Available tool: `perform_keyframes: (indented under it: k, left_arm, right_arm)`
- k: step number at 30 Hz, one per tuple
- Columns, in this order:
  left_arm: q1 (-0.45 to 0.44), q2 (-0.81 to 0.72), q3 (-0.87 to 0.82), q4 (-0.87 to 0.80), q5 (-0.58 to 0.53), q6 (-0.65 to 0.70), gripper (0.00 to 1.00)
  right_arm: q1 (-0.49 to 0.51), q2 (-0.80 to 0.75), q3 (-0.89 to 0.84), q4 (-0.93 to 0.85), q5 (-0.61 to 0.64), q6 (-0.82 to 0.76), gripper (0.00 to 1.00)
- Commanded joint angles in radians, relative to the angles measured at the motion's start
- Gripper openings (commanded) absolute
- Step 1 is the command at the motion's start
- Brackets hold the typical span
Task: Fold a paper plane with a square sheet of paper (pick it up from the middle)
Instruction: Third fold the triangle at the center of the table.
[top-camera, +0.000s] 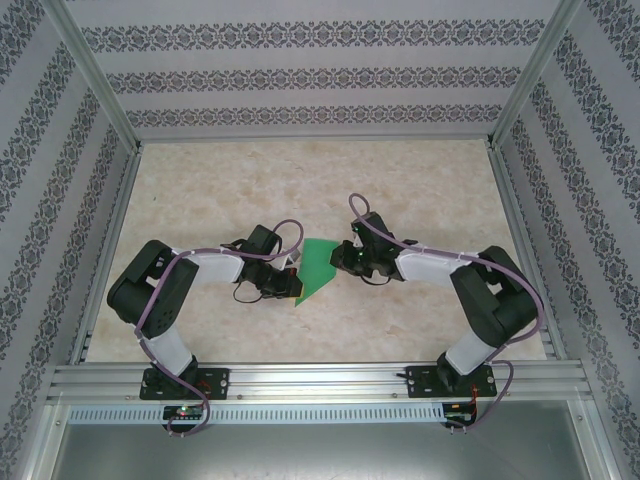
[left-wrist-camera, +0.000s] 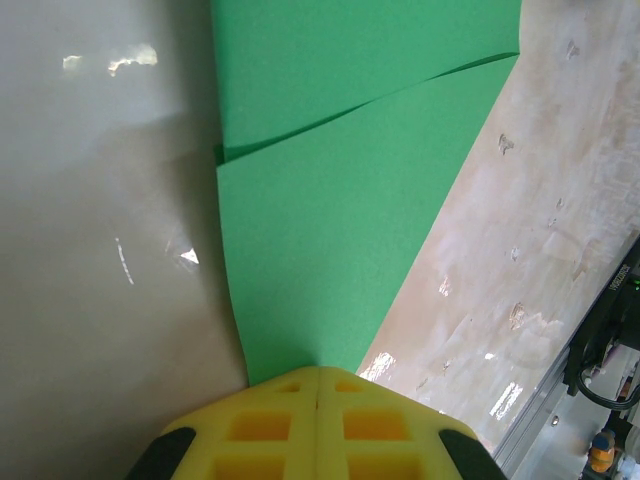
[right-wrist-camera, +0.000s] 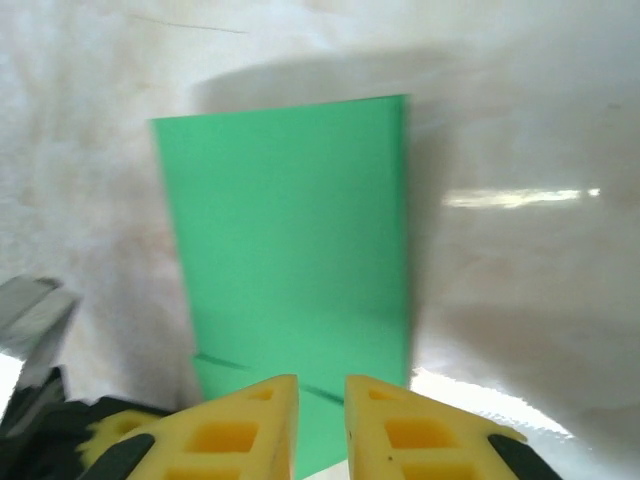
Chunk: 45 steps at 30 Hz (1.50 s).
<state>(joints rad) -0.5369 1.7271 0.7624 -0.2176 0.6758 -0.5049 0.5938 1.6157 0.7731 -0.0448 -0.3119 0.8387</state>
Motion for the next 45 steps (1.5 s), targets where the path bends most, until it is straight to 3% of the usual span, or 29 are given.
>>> perform_keyframes:
  k: [1, 13, 22, 29, 33, 41, 45]
  left_arm:
    - [0.003, 0.048, -0.04, -0.112, -0.125, 0.023, 0.03]
    - [0.002, -0.022, 0.002, -0.16, -0.094, 0.016, 0.05]
    - [0.002, -0.189, 0.142, -0.233, -0.033, 0.01, 0.21]
    - [-0.008, -0.013, 0.211, -0.154, 0.129, -0.018, 0.2]
    - [-0.021, 0.076, 0.228, -0.118, 0.149, -0.028, 0.19]
    - [-0.022, 0.135, 0.177, -0.163, 0.033, 0.01, 0.15]
    - [-0.02, 0.122, 0.094, -0.151, 0.027, 0.022, 0.14]
  right_arm:
    - [0.044, 0.005, 0.018, 0.03, 0.005, 0.002, 0.21]
    - [0.092, 0.203, 0.023, 0.079, 0.01, 0.052, 0.12]
    - [0.098, 0.219, 0.015, 0.052, 0.017, 0.048, 0.1]
    - [0.098, 0.241, 0.024, 0.067, 0.022, 0.06, 0.1]
    - [0.103, 0.251, 0.023, 0.076, 0.023, 0.07, 0.1]
    - [0.101, 0.247, 0.011, 0.058, 0.034, 0.069, 0.1]
    - [0.095, 0.237, 0.02, 0.021, 0.046, 0.052, 0.1]
